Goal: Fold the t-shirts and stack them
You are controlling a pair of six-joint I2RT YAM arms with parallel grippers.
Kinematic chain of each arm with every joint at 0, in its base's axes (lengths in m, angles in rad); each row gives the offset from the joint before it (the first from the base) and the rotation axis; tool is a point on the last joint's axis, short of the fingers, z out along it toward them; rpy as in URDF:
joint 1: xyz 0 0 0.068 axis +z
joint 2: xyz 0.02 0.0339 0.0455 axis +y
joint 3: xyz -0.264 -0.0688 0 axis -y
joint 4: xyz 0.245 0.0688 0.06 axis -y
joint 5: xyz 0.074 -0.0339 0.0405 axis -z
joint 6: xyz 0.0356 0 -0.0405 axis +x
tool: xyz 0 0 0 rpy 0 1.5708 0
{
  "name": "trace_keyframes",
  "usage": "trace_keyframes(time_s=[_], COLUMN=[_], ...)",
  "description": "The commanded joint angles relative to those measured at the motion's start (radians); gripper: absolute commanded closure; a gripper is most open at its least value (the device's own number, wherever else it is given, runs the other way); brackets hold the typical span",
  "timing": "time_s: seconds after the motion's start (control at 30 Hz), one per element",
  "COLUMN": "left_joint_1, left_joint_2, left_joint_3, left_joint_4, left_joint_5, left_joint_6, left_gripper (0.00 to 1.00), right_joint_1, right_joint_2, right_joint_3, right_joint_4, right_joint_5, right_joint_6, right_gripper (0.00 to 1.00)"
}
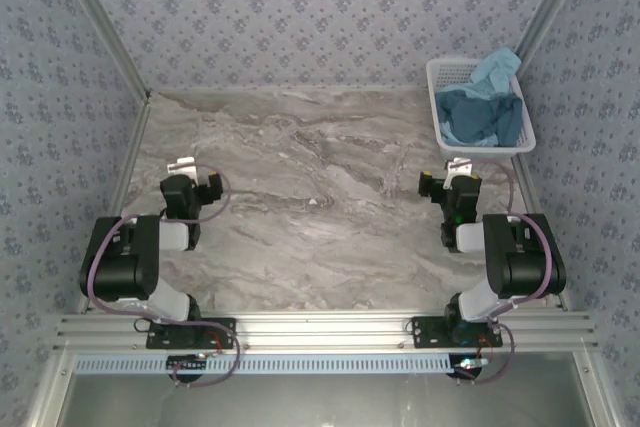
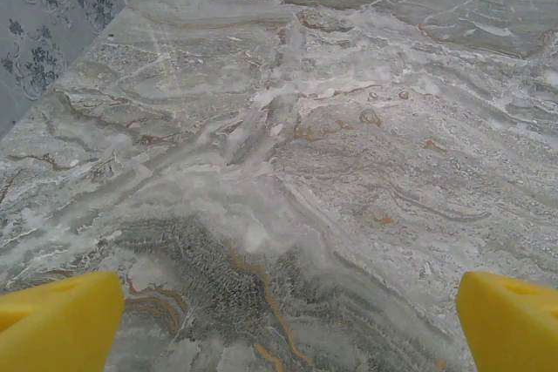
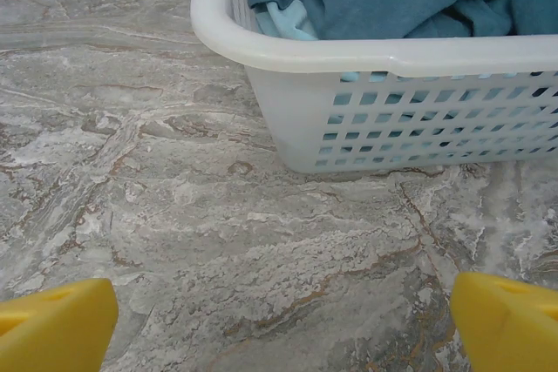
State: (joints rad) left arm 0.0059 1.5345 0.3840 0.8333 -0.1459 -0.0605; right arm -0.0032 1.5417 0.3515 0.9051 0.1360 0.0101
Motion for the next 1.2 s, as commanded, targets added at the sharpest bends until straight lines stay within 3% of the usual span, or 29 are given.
trace_keyframes(time_s=[0.0, 0.8, 0.9, 0.97, 1.07, 1.13, 1.17], left_joint_1=[-0.005, -0.003, -0.015, -0.072, -0.164, -0.205, -0.211], left_joint_2=[-0.002, -0.001, -0.082, -0.195, -0.379, -0.445, -0.454], left_joint_3=[0.014, 0.014, -0.002, -0.011, 0.020, 0.122, 0.214], left_joint_4=[0.007, 0.006, -0.019, -0.088, -0.170, -0.282, -0.393], left_joint_5=[-0.007, -0.006, -0.028, -0.145, -0.238, -0.288, -0.359], left_joint_6=[0.011, 0.011, 0.018, 0.048, 0.110, 0.094, -0.025], left_gripper=[0.02, 0.02, 0.02, 0.02, 0.02, 0.02, 0.02], right_joint_1=[-0.005, -0.005, 0.039, 0.143, 0.263, 0.276, 0.243], right_joint_2=[0.000, -0.001, -0.073, -0.201, -0.424, -0.504, -0.507], right_joint_3=[0.009, 0.008, -0.040, -0.063, 0.036, 0.243, 0.371], right_joint_4=[0.003, 0.003, 0.037, 0.022, -0.149, -0.472, -0.700], right_joint_5=[-0.016, -0.014, 0.127, 0.329, 0.446, 0.472, 0.447], right_joint_6=[-0.001, -0.001, -0.039, -0.115, -0.177, 0.007, 0.176], right_gripper=[0.00, 0.00, 0.00, 0.00, 0.00, 0.00, 0.00])
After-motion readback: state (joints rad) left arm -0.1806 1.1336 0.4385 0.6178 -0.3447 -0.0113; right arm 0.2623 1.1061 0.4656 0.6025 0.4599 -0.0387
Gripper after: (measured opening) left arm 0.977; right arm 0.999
